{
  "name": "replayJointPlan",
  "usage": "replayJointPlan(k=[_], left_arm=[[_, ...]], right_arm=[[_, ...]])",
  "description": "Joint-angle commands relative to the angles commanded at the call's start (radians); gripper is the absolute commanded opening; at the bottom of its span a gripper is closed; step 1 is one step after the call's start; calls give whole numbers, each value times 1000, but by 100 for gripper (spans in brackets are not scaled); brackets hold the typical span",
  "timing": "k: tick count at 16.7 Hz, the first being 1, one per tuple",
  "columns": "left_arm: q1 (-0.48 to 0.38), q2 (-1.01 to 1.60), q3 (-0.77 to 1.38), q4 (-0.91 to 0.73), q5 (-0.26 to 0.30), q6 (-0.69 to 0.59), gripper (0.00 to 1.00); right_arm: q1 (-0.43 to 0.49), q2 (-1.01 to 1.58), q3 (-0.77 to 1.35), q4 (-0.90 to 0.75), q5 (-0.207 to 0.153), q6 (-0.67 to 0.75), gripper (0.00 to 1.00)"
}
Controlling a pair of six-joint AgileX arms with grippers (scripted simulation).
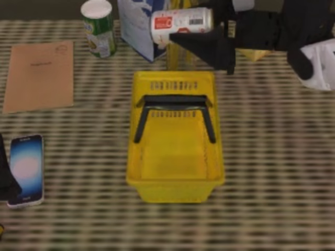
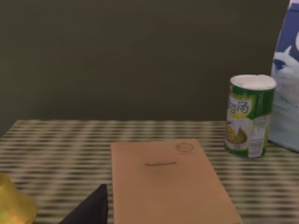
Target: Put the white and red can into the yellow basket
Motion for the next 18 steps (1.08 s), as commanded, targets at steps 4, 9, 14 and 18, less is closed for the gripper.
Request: replayJointPlan(k=[4,9,14,18], left_arm=[[0,0,0,0,0,0,100],[0,0,0,0,0,0,100],[0,0,0,0,0,0,100],[0,0,0,0,0,0,100]], right_arm=[[1,-3,-4,8,-5,2,0],[-2,62,-17,80,-7,1,0],[4,209,-71,289,-3,-1,0],[5,241,-86,328,-1,-2,0]])
